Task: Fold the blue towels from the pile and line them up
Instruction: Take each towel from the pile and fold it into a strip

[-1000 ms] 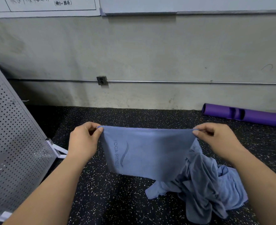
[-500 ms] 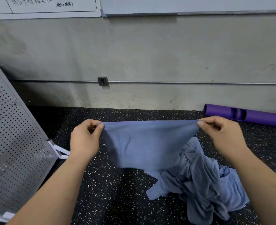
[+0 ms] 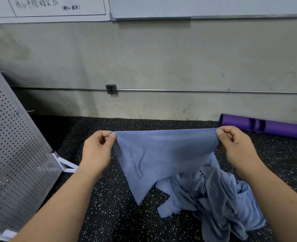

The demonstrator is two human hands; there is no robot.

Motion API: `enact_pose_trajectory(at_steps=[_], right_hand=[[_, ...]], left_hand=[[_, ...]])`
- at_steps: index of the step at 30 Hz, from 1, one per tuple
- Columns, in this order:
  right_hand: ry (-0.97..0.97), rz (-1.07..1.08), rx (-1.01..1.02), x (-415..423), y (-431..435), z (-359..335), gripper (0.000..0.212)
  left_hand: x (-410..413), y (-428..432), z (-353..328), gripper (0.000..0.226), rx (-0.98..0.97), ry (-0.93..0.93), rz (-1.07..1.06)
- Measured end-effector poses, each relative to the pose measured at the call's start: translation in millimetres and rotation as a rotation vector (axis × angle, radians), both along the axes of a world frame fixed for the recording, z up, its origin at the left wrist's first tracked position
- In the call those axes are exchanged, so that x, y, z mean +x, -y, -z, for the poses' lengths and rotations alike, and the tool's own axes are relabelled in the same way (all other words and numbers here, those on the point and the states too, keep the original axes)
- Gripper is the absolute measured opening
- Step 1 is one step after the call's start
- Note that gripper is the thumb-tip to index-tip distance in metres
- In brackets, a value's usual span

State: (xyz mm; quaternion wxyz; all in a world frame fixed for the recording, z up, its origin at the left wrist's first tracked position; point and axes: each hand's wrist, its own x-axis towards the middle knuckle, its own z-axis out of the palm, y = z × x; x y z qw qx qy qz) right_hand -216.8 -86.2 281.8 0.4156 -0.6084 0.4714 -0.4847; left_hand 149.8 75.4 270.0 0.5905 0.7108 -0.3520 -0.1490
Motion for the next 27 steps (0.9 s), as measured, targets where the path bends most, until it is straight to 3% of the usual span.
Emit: enact_pose_trajectory(at_steps=[9,13,27], right_hand=[[-0.125,0.082,0.018,17,1,7,0.007],[-0.22,0.102,0.026,32,-3,8,0.009],[-0.11,-0.164,0.037,97,-49,9,0.007]], left_hand=[[-16,11,4,0.015,0.036,-0.325,-0.061],[-29,16,4,0.015,0.087,-0.312,-0.085],[-84,14,-4,0.006,0.062,-0.217,0.239]])
